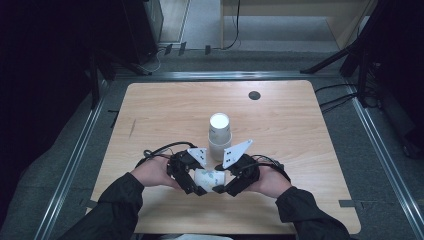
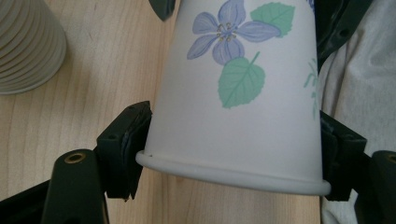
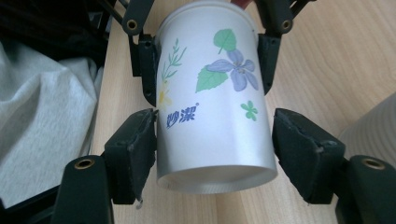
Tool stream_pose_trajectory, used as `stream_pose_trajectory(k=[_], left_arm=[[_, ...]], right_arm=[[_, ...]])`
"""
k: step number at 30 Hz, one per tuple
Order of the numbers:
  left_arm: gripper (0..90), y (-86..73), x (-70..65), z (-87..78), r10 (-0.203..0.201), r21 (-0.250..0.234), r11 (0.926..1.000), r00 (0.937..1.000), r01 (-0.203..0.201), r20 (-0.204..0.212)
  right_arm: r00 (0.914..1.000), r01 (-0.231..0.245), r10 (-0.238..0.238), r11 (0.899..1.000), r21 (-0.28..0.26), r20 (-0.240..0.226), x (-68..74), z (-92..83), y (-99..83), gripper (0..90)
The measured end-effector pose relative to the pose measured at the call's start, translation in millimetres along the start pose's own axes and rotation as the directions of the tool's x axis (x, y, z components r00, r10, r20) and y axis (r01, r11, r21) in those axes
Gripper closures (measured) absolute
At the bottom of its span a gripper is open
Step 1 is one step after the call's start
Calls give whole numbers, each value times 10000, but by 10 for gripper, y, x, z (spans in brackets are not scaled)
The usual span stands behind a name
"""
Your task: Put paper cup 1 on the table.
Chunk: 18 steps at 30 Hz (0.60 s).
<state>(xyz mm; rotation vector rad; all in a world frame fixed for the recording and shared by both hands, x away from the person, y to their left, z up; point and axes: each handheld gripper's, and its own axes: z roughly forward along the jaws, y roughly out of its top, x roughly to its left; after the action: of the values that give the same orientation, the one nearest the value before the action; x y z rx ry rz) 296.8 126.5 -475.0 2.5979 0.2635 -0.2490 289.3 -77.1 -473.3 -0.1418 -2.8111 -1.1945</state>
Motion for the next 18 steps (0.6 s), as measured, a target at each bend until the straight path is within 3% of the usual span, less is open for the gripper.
stream_pose_trajectory(k=[14,18], left_arm=[[247,10,-12,20,128,92,9999,9999,-129,108],[228,-7,0,-3,120,-255,9996,9999,-119,51]], right_arm=[[9997,135,-129,9993,342,-195,22,58,-7,344],[9999,168,-167,9994,303,-35,34,40,12,347]])
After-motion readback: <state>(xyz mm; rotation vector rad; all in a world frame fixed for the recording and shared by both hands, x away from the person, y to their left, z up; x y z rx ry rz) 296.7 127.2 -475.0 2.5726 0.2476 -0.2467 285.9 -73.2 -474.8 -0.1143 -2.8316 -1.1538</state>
